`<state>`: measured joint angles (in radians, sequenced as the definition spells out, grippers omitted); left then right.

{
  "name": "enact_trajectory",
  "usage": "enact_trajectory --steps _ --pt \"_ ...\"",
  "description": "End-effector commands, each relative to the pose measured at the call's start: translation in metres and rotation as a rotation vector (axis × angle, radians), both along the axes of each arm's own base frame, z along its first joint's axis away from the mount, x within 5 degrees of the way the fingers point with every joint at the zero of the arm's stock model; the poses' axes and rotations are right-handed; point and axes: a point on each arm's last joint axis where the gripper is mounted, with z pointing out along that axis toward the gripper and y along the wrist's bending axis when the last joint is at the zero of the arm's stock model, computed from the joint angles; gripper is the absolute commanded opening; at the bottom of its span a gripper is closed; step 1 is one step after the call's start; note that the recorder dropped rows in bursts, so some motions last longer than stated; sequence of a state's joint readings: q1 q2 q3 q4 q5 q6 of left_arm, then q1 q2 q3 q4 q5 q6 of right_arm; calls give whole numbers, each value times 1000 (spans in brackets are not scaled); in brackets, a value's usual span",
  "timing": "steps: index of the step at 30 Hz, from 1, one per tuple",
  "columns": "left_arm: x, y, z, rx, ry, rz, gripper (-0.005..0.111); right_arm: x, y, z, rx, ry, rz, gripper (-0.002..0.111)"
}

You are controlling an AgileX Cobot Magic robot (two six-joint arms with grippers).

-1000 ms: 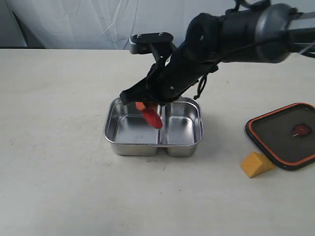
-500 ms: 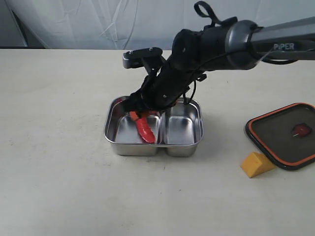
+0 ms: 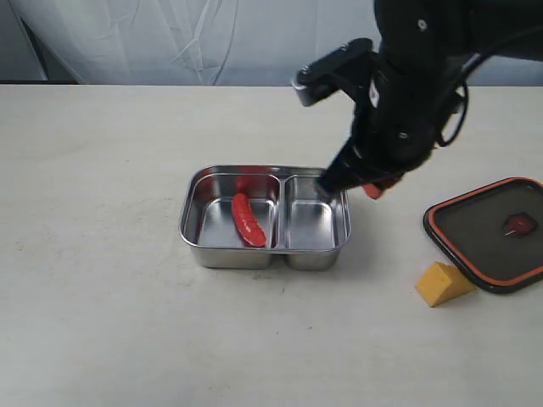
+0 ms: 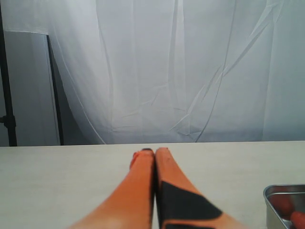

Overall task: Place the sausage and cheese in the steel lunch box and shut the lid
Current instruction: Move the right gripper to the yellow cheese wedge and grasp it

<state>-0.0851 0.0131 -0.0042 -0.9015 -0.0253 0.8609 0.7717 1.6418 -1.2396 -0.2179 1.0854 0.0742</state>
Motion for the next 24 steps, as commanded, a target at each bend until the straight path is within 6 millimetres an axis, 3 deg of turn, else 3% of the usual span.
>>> enact_trajectory --steps 1,9,15,17,24 --pt "0 0 -1 -2 -3 -8 0 -20 -30 -17 -77 -4 -126 20" --pt "0 0 -1 -2 -3 -8 0 -32 -48 -52 -115 -71 -14 24" --pt "0 0 -1 -2 -3 -8 0 -31 -48 -59 -114 -108 98 63" --pt "0 0 -1 -2 -3 -8 0 -30 -49 -60 -139 -112 123 71" --pt "0 0 -1 -2 -3 -8 0 -32 -52 -84 -241 -56 315 69"
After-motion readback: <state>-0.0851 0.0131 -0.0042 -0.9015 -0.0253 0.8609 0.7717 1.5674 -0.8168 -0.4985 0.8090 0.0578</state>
